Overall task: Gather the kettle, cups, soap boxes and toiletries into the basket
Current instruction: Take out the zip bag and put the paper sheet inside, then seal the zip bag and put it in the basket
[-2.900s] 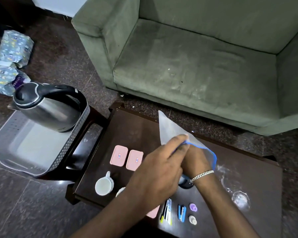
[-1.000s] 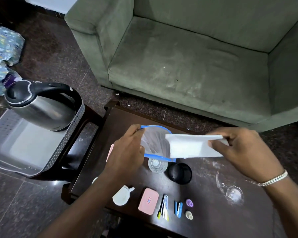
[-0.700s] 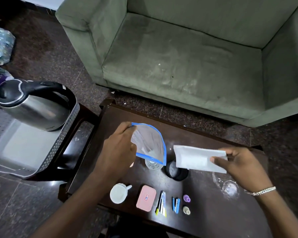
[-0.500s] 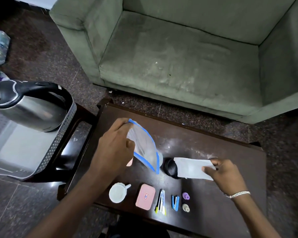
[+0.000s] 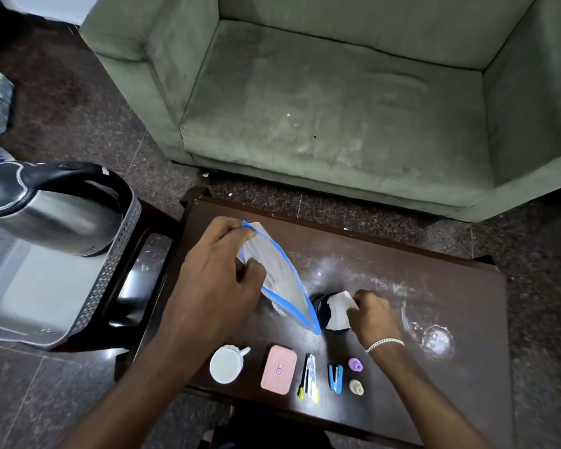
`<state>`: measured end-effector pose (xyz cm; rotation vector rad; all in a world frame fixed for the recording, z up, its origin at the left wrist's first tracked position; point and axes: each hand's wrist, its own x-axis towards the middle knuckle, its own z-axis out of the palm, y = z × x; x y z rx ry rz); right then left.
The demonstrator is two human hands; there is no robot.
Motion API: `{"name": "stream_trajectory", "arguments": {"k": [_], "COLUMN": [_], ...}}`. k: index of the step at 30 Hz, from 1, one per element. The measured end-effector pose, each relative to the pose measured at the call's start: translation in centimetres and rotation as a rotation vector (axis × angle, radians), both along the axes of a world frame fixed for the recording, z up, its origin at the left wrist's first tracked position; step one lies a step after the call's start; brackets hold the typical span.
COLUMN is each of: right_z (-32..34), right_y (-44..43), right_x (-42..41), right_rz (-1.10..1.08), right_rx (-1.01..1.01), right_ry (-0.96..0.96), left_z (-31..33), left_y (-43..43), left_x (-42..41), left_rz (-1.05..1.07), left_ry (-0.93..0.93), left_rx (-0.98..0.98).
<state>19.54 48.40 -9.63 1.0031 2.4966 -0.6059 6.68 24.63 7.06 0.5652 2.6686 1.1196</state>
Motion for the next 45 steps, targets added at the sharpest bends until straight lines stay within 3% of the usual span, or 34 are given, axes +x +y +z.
{"name": "stream_trajectory", "arguments": {"k": [4,7,10,12,15,17,21,25,29,31,36,40,45], "right_z": [0.5,3.4,7.3,9.2,9.9,10.3,11.7,13.4,14.8,14.9,14.6,13.7,13.4], "right_y": [0.0,0.5,0.3,-0.9,-3.5,-5.0,-5.9,-2.8,0.8,2.1,3.5,3.9,3.8], "right_x": [0.9,2.0,3.3,3.9,3.5,2.5,0.6,-0.4,-1.7,-2.2,-1.7,-0.8,0.2], "right_rz": [-0.014,-0.073,-0.039,0.154,0.346,0.277,-0.165,-0.202,-0.234,-0.217,-0.257,-0.318,-0.331], "right_rx": [-0.008,-0.036,-0.3,-0.416,-0.349,-0.349,-0.637,-0.774,-1.001,-0.971,-0.953,-0.911,-0.999], "right_ry": [0.029,0.329,0.63,0.563,0.502,0.577,0.879,1.054,1.046,0.998,0.969,0.994,1.075], "left_z": [1.1,2.0,2.9,3.6,4.5,4.9,5.9,5.4,2.1,0.2,-2.7,-3.1,-3.3], "left_y": [0.0,-0.1,0.1,0.5,1.1,1.5,1.5,0.8,1.3,2.5,5.8,6.1,6.0], "left_x": [0.0,0.1,0.4,0.5,0.7,0.7,0.0,-1.8,-2.6,-1.3,1.5,1.1,0.9], "left_rz": [-0.05,-0.098,-0.111,-0.115,-0.107,-0.104,-0.113,-0.046,-0.134,-0.216,-0.102,-0.166,-0.158], "left_ry": [-0.012,-0.029,-0.03,-0.019,-0.003,0.014,0.107,-0.104,-0.573,-0.695,-0.504,-0.376,-0.445], "left_rx": [-0.013,-0.004,0.015,0.034,0.05,0.055,0.098,0.415,0.583,0.676,0.748,0.643,0.666]}}
